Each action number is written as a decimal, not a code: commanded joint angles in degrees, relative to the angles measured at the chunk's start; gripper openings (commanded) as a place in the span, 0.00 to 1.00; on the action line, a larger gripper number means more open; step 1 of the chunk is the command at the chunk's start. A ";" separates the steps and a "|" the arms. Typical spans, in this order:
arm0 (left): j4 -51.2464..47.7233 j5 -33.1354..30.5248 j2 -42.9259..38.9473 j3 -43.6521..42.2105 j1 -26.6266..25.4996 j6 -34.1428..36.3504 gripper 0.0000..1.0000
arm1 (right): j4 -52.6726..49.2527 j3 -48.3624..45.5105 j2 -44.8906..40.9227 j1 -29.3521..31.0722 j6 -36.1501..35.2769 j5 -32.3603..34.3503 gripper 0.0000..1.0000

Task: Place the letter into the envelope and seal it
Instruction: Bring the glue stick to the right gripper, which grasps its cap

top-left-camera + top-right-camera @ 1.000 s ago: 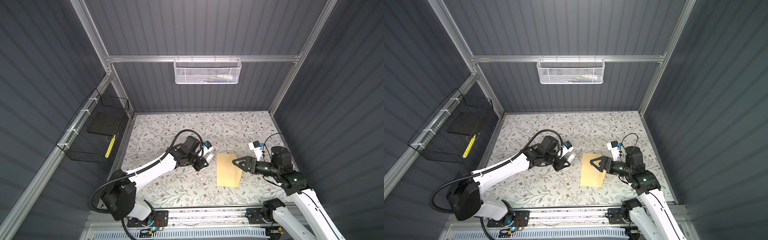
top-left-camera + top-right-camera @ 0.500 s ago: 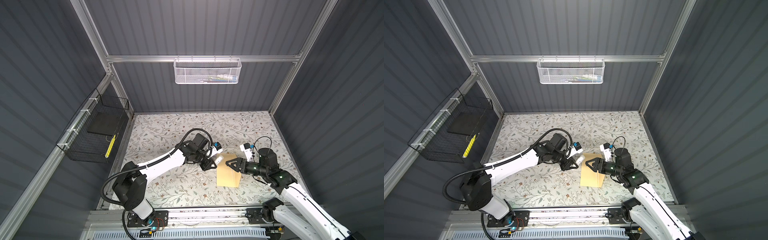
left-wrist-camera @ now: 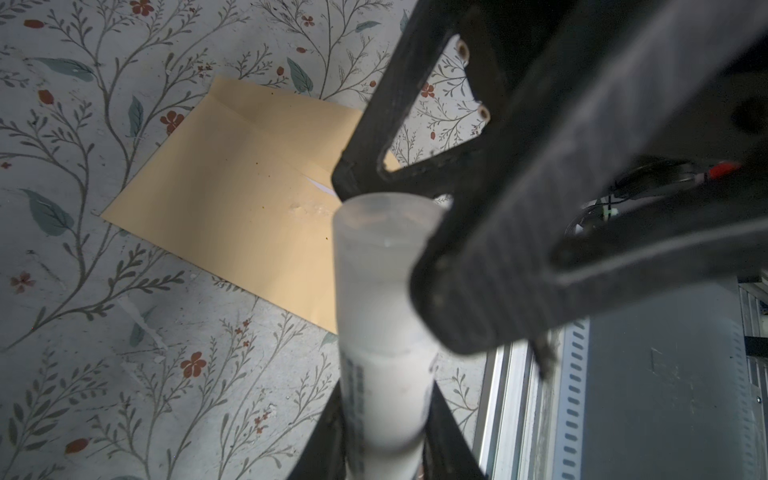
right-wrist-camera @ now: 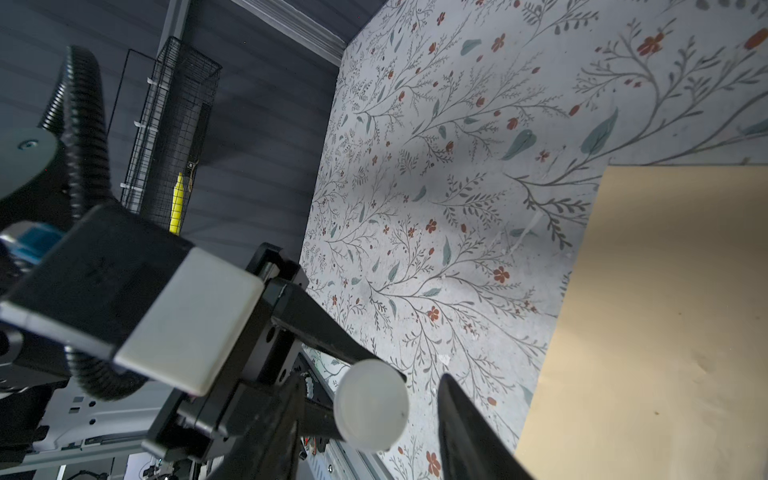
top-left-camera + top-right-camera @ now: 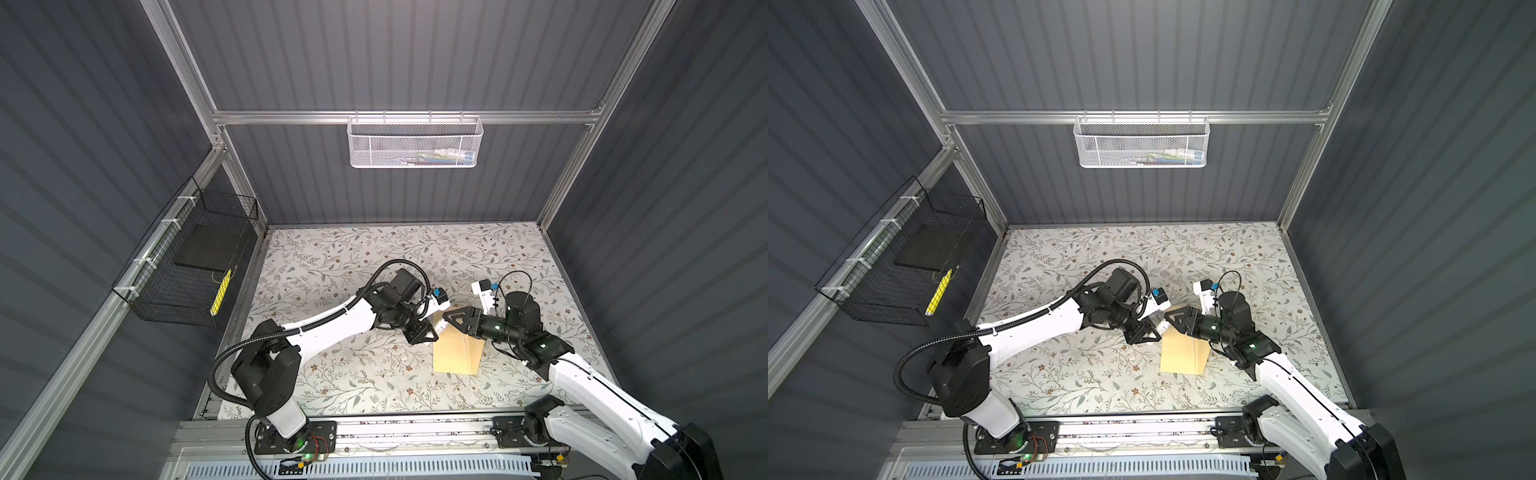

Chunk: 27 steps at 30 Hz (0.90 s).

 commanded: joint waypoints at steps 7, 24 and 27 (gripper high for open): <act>-0.15 2.01 1.34 1.79 -0.67 -0.58 0.16 | 2.65 -0.51 0.95 0.81 0.74 2.87 0.40; 0.54 2.51 2.71 2.05 -0.66 -2.14 0.15 | 3.20 -0.82 2.58 0.83 2.18 1.58 0.29; 1.36 2.38 2.62 1.68 -0.67 -2.67 0.15 | 2.50 -0.74 2.67 0.94 2.08 1.48 0.39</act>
